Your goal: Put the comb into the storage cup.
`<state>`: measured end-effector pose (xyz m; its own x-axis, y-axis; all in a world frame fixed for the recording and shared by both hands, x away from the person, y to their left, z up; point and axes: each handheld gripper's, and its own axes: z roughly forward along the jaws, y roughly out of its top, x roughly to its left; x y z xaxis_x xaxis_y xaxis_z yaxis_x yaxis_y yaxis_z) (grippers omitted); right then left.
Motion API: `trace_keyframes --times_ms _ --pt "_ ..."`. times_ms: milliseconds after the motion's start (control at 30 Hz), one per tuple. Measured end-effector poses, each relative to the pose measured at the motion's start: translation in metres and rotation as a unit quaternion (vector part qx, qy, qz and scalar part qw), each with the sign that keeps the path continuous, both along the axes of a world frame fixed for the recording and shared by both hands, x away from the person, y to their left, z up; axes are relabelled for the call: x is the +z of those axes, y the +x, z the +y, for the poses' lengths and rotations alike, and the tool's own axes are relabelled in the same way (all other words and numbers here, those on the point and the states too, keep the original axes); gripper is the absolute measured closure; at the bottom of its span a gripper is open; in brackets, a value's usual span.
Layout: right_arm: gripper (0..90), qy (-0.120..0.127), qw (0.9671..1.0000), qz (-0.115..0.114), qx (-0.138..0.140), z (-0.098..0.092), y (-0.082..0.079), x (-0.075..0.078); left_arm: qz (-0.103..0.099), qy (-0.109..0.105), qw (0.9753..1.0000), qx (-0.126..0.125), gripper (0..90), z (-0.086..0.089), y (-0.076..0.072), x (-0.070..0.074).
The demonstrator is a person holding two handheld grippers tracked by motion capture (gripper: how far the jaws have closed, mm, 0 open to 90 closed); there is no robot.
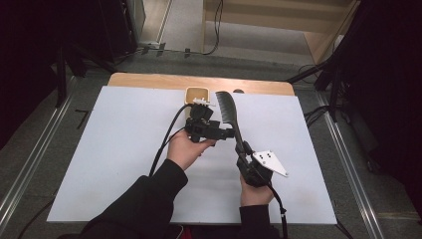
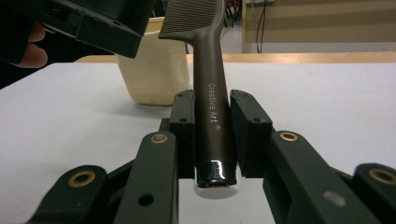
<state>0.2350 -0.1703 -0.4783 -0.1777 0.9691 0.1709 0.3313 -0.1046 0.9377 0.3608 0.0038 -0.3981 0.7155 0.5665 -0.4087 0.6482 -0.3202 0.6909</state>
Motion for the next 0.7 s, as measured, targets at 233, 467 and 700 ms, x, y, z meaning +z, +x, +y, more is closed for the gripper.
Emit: trace_keyframes --times_ms 233,467,700 --pt "70.4 0.003 1.0 -0.005 -0.008 -0.001 0.0 0.001 0.011 -0.009 0.9999 0.004 28.1 -0.011 0.004 -0.004" --pt "70.4 0.005 0.9999 -0.007 -0.01 -0.001 0.0 0.002 0.015 -0.006 0.9998 0.009 28.4 -0.015 0.005 -0.009" --pt "70.4 0.008 0.9998 -0.01 -0.013 0.0 0.001 0.003 0.021 -0.014 0.9996 0.012 29.2 -0.022 0.006 -0.013"
